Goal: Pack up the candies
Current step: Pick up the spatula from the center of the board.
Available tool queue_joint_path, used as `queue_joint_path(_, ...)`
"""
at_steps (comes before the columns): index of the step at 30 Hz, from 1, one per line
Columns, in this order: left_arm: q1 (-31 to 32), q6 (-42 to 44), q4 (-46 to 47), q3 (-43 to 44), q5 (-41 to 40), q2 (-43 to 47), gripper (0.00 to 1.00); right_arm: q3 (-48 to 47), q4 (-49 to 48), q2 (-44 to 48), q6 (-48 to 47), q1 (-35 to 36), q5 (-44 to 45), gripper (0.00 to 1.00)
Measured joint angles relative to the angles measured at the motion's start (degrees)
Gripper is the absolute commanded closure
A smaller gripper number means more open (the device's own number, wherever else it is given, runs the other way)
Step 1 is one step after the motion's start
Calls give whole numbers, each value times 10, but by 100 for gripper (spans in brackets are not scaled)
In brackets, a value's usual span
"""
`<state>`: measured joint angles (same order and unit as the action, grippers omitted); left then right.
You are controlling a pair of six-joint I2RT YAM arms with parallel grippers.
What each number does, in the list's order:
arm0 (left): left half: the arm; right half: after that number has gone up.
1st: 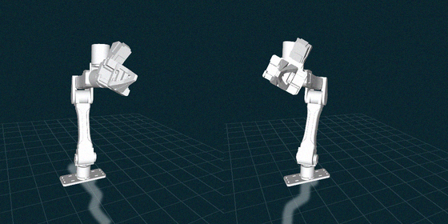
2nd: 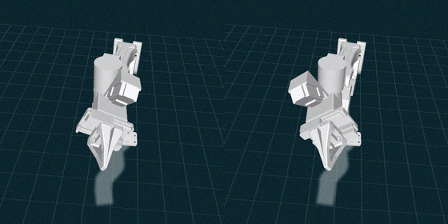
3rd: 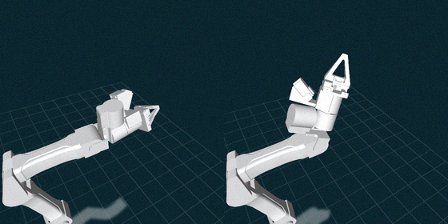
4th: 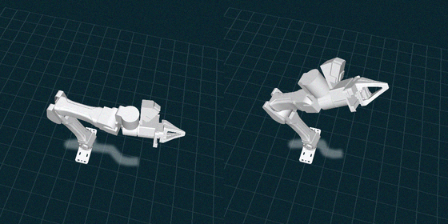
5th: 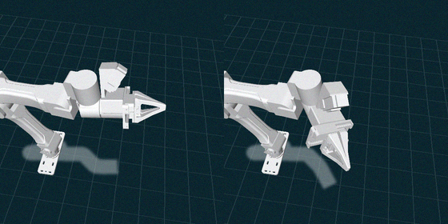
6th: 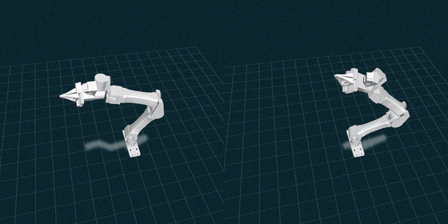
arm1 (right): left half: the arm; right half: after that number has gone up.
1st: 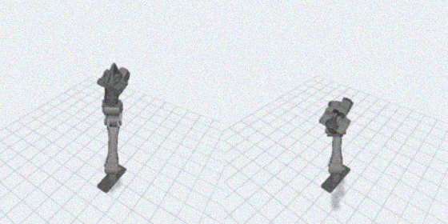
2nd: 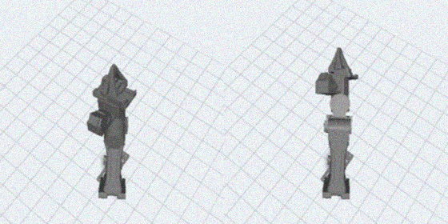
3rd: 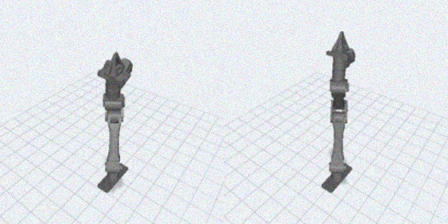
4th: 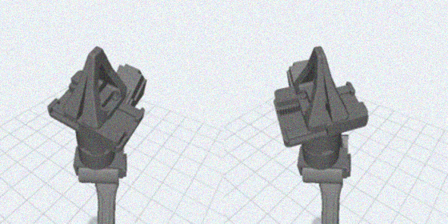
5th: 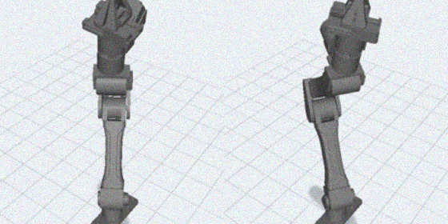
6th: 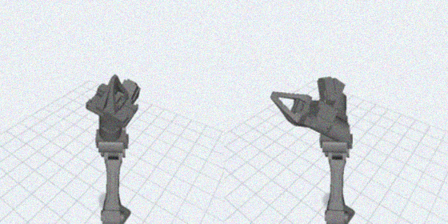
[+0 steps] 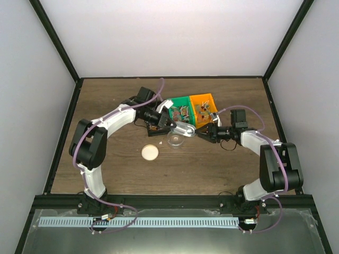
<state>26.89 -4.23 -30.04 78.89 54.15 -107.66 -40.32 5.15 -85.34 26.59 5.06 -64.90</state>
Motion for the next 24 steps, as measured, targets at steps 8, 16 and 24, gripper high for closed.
queue_joint_path(8, -7, 11, -7, 1, 0, 0, 96, 0, 5, 4, -2, 1, -3, 62)
queue_joint_path(16, -24, 31, -30, 1, -2, 0, 96, 0, 15, 6, -10, 3, -2, 80)
queue_joint_path(24, -32, 39, -35, 5, 10, -14, 96, 0, 17, 9, -19, 2, -19, 99)
